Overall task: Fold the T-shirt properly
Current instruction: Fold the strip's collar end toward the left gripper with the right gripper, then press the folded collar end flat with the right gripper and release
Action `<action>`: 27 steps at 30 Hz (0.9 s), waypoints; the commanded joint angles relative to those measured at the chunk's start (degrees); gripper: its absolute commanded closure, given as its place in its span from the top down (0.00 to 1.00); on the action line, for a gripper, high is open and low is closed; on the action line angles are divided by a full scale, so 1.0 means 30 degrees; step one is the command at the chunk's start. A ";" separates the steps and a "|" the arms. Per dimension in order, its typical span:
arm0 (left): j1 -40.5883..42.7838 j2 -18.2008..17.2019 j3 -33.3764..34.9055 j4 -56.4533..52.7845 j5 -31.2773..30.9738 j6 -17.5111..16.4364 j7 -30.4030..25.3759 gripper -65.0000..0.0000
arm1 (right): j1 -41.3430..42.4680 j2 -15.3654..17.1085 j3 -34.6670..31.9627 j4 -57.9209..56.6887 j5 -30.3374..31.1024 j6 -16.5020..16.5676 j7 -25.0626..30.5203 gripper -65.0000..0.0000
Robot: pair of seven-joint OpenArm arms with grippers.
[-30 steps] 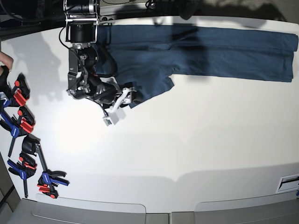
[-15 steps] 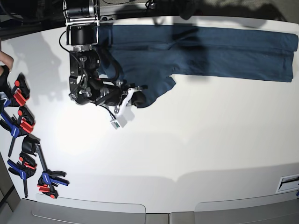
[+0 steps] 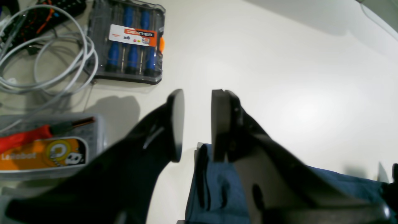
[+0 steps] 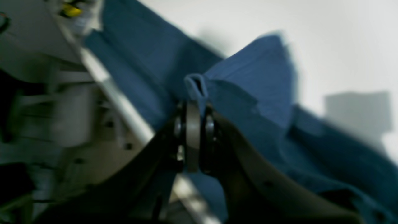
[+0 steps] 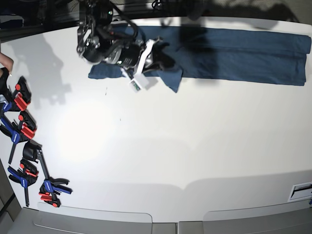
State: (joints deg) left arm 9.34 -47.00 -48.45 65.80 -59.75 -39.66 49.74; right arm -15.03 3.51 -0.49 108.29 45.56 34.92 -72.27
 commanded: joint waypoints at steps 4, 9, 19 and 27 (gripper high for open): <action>-0.0146 -0.0634 -0.0211 0.0277 -0.0415 -0.0114 -0.0408 0.20 | -0.1319 -0.0845 0.0029 0.0386 0.1035 0.0124 0.0073 0.00; -0.0153 -0.0634 -0.0211 0.0277 -0.0415 -0.0114 -0.0415 0.20 | -0.2288 -0.1005 0.0015 0.0386 0.1027 0.0510 -0.0583 0.00; -0.0153 -0.0648 -0.0211 0.0277 -0.0459 -0.0114 -0.0452 0.35 | -0.2302 -0.1005 0.0022 0.0423 0.2062 0.0503 -0.0335 0.44; 0.0554 -0.0627 -0.0211 0.0277 -0.0488 -0.0114 0.0546 0.40 | -0.2229 -0.1005 0.0051 0.3636 0.2550 0.0554 0.0503 0.47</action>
State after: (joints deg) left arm 11.16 -47.05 -48.45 65.80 -60.07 -39.68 52.36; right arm -21.91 0.64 -0.32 118.32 51.33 36.18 -71.81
